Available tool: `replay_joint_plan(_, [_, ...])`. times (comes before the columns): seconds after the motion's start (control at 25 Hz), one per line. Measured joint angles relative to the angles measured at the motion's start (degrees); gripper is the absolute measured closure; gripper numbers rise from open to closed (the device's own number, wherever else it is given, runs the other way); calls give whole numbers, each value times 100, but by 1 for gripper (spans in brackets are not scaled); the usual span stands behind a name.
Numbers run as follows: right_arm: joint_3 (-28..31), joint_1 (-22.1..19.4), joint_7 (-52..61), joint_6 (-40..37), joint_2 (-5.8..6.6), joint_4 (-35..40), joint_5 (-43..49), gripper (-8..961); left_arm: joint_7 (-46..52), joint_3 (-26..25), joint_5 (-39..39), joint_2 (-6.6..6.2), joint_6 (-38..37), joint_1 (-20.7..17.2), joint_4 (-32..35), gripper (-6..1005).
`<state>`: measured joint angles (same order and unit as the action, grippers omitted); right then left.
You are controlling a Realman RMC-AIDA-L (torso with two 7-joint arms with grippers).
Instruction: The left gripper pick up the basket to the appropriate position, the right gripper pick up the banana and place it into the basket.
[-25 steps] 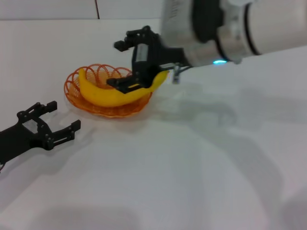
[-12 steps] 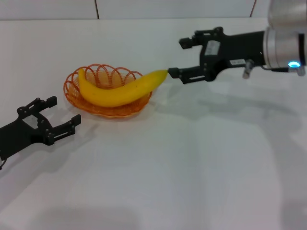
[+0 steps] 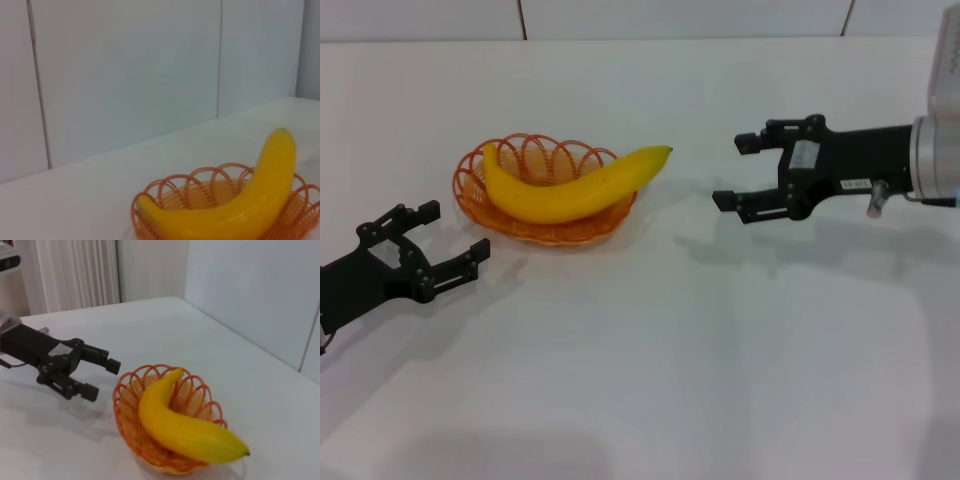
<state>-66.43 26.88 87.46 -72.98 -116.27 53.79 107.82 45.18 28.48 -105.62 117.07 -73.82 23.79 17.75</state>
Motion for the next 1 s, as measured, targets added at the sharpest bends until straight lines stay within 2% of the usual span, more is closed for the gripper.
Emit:
replay_joint_plan(0.36, [114, -5, -304, -176, 6, -426, -12, 132, -130, 0, 102, 0, -19, 14, -54, 106])
replay_joint_plan(1.0, [62, -11, -309, -142, 8, -525, 139, 132, -225, 2, 200, -9, -36, 24, -123, 106])
